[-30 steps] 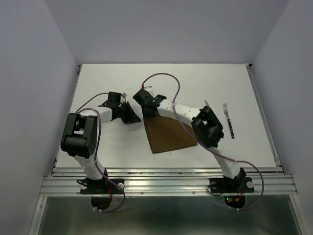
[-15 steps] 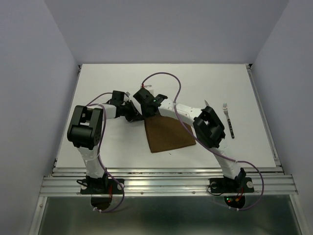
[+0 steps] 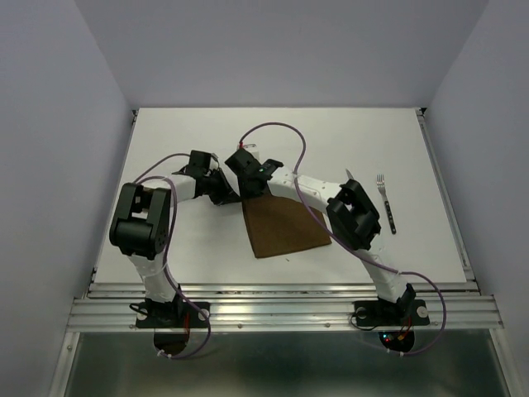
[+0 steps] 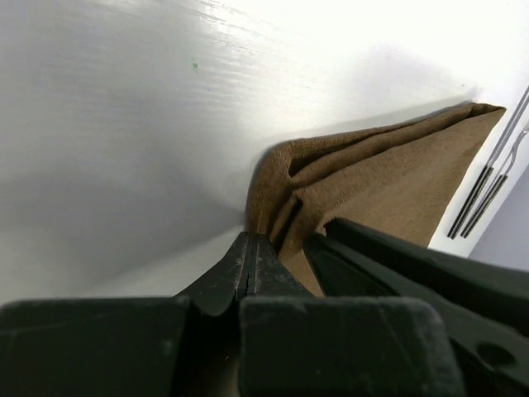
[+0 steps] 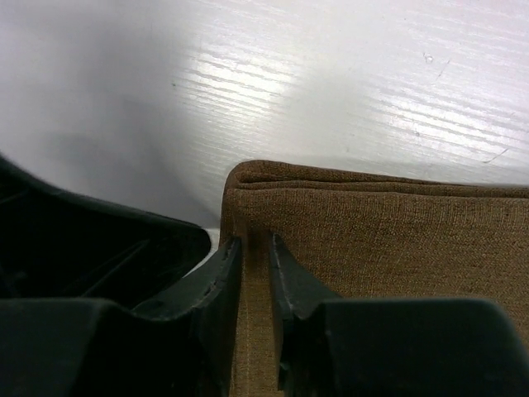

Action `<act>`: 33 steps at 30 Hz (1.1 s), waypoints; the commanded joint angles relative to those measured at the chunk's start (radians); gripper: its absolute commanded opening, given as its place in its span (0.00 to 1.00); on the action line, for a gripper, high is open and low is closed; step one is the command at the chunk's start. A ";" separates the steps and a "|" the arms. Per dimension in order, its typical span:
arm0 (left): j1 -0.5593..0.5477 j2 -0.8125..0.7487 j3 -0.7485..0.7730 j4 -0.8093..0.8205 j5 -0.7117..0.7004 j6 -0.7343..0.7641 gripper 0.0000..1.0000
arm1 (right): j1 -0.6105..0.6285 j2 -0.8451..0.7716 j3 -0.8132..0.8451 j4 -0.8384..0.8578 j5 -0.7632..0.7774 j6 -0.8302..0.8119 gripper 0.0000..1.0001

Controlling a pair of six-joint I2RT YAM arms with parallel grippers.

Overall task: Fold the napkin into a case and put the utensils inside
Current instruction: Pick up the lower triangle-folded napkin from the center of the board.

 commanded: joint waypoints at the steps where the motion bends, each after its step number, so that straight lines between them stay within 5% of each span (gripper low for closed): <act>1: 0.020 -0.140 0.012 -0.093 -0.090 0.045 0.00 | 0.005 -0.090 -0.022 0.041 0.013 0.000 0.28; 7: 0.060 -0.245 -0.007 -0.133 -0.128 0.062 0.00 | 0.014 -0.127 -0.070 0.047 0.004 -0.015 0.46; 9: 0.079 -0.262 -0.010 -0.148 -0.130 0.071 0.00 | 0.028 -0.107 -0.037 0.025 0.029 -0.031 0.61; 23: 0.172 -0.331 -0.074 -0.163 -0.113 0.093 0.00 | 0.050 0.077 0.089 -0.016 0.138 -0.075 0.68; 28: 0.173 -0.326 -0.100 -0.148 -0.104 0.091 0.00 | 0.050 0.129 0.089 -0.002 0.153 -0.077 0.58; 33: 0.175 -0.335 -0.123 -0.142 -0.102 0.093 0.00 | 0.050 0.094 0.014 0.062 0.124 -0.066 0.12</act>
